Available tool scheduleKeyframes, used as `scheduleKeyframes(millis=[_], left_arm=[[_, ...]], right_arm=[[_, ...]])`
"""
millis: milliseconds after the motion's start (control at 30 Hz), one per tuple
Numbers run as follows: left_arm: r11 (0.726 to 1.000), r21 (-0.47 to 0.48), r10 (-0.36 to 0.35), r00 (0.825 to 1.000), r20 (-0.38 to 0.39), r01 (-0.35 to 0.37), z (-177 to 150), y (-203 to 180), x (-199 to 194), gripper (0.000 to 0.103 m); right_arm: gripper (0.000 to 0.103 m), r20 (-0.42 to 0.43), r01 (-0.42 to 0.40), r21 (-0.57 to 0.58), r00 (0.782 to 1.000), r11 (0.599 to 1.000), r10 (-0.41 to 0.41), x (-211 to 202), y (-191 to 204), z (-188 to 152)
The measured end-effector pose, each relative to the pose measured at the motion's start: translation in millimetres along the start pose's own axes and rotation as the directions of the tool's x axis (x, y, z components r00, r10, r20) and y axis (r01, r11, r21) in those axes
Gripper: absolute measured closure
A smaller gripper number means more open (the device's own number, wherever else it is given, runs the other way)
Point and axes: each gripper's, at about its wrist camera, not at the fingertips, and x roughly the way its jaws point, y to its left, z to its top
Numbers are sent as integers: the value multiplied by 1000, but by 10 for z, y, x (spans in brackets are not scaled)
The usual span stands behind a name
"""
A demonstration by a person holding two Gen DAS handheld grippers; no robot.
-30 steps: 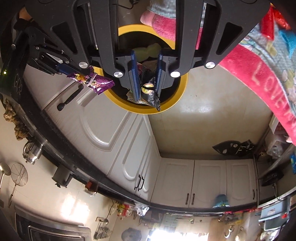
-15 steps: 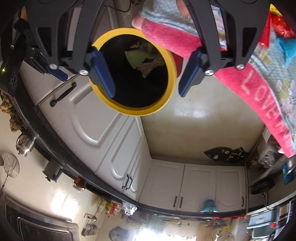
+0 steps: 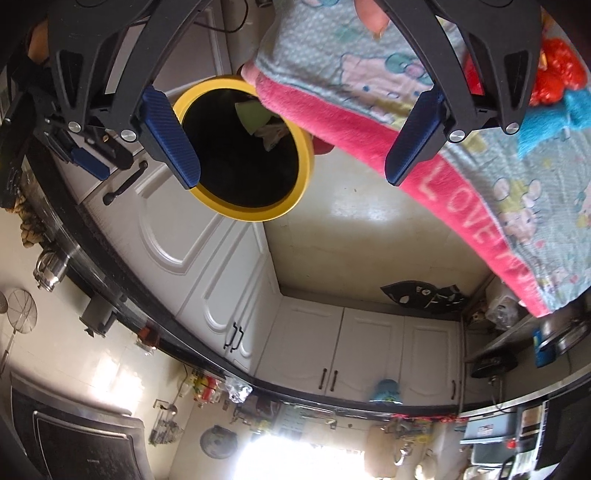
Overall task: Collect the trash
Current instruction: 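Move both tools back over the trash on the bed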
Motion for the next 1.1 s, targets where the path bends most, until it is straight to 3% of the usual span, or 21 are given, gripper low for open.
scheduleKeyframes(millis=[133, 467, 1100], left_arm=[[1000, -10, 27, 999, 22, -27, -54, 110, -170, 11], [991, -69, 115, 991, 68, -110, -281, 489, -632, 11], [940, -234, 287, 945, 154, -247, -552, 1423, -1527, 11]], right_arm=[[22, 25, -22, -21, 999, 1000, 22, -98, 147, 39], [20, 69, -116, -79, 990, 990, 122, -363, 540, 91], [20, 18, -294, -250, 951, 922, 308, -469, 1691, -23]])
